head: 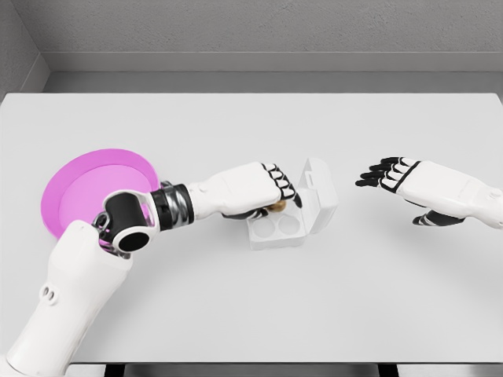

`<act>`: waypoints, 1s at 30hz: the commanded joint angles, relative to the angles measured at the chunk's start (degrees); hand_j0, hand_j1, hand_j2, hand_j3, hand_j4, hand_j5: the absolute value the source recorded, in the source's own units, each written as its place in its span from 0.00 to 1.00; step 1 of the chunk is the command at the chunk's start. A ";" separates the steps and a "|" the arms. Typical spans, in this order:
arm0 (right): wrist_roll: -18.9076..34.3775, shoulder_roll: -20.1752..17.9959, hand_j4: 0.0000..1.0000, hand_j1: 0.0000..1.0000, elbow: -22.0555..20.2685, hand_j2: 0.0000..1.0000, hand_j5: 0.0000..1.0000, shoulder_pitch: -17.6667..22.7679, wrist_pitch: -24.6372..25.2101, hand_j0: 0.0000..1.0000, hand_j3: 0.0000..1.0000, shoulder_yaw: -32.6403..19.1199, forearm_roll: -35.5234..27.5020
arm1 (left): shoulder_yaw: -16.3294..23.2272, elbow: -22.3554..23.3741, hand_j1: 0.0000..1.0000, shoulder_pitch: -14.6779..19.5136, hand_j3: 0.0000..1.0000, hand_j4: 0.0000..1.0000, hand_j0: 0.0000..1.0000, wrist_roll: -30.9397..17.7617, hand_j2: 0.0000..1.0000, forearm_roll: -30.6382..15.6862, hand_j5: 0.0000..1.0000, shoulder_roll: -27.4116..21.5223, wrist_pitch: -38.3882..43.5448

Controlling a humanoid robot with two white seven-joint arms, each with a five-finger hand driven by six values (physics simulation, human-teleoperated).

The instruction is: Pack egg into the box and close the box lid

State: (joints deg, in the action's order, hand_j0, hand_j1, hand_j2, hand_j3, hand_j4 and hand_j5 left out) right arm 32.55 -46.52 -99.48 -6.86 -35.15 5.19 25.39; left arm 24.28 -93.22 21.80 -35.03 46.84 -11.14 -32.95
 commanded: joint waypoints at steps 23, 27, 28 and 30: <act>-0.03 0.38 1.00 1.00 -0.10 1.00 1.00 -0.26 0.15 1.00 1.00 0.08 -0.35 | -30.17 -2.77 1.00 -14.15 1.00 1.00 1.00 0.03 1.00 -42.63 1.00 -23.57 -2.05; -0.47 0.47 1.00 1.00 -0.28 1.00 1.00 -0.18 0.15 1.00 1.00 0.61 -0.43 | -32.37 5.68 1.00 -15.29 1.00 1.00 1.00 0.03 1.00 -41.75 1.00 -23.05 -2.05; -0.47 0.47 1.00 1.00 -1.25 1.00 1.00 -0.26 0.15 1.00 1.00 0.61 -0.43 | -32.37 6.47 1.00 -15.29 1.00 1.00 1.00 0.03 1.00 -41.66 1.00 -23.04 -2.05; -0.55 0.47 1.00 1.00 -1.42 1.00 1.00 -0.18 0.15 1.00 1.00 0.79 -0.52 | -32.19 6.29 1.00 -16.35 1.00 1.00 1.00 0.03 1.00 -37.44 1.00 -22.78 -2.05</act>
State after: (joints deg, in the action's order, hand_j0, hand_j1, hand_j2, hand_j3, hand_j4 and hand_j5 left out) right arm 32.14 -46.02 -100.44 -7.03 -35.16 5.81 25.26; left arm -7.44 -88.45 5.36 -35.03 7.49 -34.00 -35.15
